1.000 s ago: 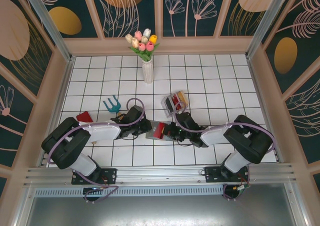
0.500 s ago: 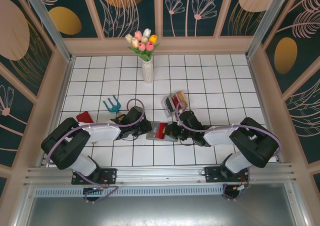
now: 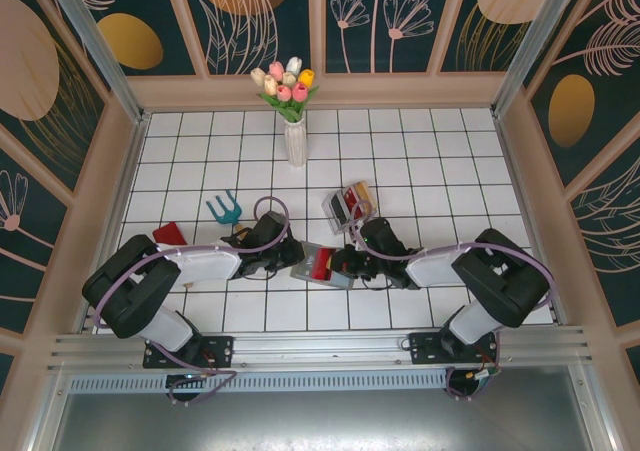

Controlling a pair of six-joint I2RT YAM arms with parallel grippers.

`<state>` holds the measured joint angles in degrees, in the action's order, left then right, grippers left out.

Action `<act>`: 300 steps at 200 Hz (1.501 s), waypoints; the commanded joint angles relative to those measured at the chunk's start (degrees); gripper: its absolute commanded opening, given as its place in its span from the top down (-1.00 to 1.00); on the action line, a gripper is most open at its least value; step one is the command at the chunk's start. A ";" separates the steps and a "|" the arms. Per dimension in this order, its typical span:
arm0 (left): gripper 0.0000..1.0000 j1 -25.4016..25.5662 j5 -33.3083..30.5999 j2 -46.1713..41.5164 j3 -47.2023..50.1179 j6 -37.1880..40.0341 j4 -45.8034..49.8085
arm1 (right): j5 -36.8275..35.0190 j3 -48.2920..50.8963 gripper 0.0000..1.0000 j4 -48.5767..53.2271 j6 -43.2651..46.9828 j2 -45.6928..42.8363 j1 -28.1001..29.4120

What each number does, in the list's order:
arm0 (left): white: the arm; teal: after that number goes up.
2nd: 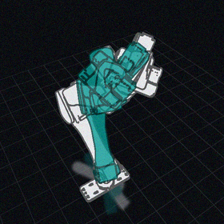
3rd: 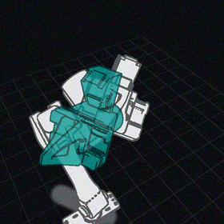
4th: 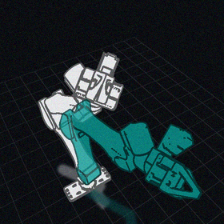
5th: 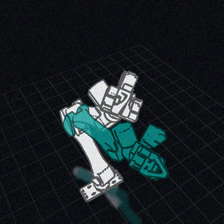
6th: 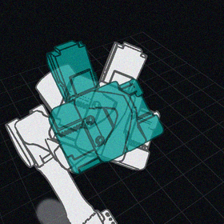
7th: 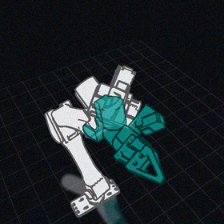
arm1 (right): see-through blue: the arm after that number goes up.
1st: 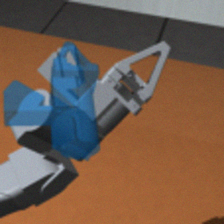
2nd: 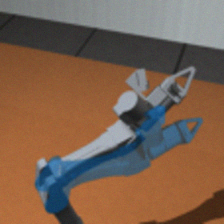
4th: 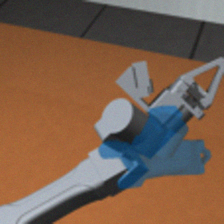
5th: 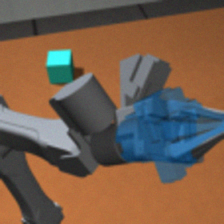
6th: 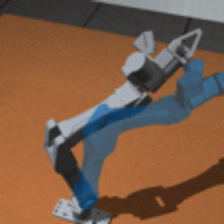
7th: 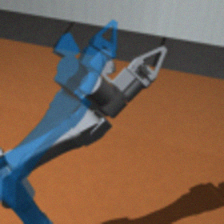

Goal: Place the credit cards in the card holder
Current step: Insert the credit card into the card slot.

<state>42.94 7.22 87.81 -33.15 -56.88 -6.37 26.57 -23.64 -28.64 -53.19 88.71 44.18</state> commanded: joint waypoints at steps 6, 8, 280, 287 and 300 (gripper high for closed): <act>0.58 0.39 0.46 1.61 1.15 -0.33 3.65 | 3.61 -1.26 1.00 0.36 1.51 3.41 0.47; 0.59 0.35 0.43 1.65 1.15 -0.31 3.65 | 3.67 -1.37 1.00 0.28 1.51 3.60 0.47; 0.59 0.52 1.13 -0.01 4.27 -2.85 0.24 | -3.14 -12.64 0.81 7.38 -1.14 7.15 5.10; 0.59 0.56 1.09 -0.09 4.47 -3.02 0.13 | -3.23 -13.01 0.81 7.29 -1.28 7.27 5.20; 0.59 0.65 0.79 -0.33 4.58 -3.15 0.29 | -3.69 -13.02 0.78 7.74 -1.63 6.95 5.21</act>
<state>42.74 5.91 86.50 -30.59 -58.85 -8.93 21.45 -34.48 -17.74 -54.39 94.28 48.12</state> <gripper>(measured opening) 0.206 0.101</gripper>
